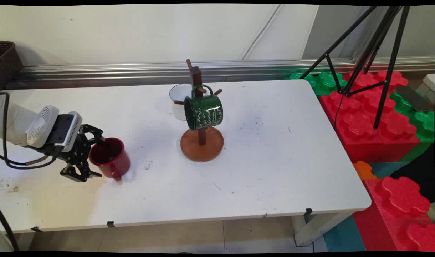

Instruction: Pick up the green mug from the rack

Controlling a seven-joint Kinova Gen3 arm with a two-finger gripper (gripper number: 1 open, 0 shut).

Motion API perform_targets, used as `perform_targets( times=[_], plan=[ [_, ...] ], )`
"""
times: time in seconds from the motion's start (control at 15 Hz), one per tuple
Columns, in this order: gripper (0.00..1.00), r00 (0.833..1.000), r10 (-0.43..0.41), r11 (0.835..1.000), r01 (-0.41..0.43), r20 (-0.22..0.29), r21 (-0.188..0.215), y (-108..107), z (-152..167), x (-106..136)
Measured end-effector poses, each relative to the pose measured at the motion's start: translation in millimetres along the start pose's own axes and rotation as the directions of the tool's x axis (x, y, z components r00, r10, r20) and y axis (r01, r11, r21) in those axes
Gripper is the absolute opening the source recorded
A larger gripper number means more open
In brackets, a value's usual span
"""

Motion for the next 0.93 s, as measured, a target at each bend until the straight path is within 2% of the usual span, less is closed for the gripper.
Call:
perform_targets(
  times=[0.4,0.93],
  plan=[
    [1.00,0.999,-0.036,0.999,0.036,-0.021,-0.005,0,-5,2],
    [1.00,0.993,-0.095,0.995,0.093,-0.072,-0.031,-1,-32,6]
  ],
)
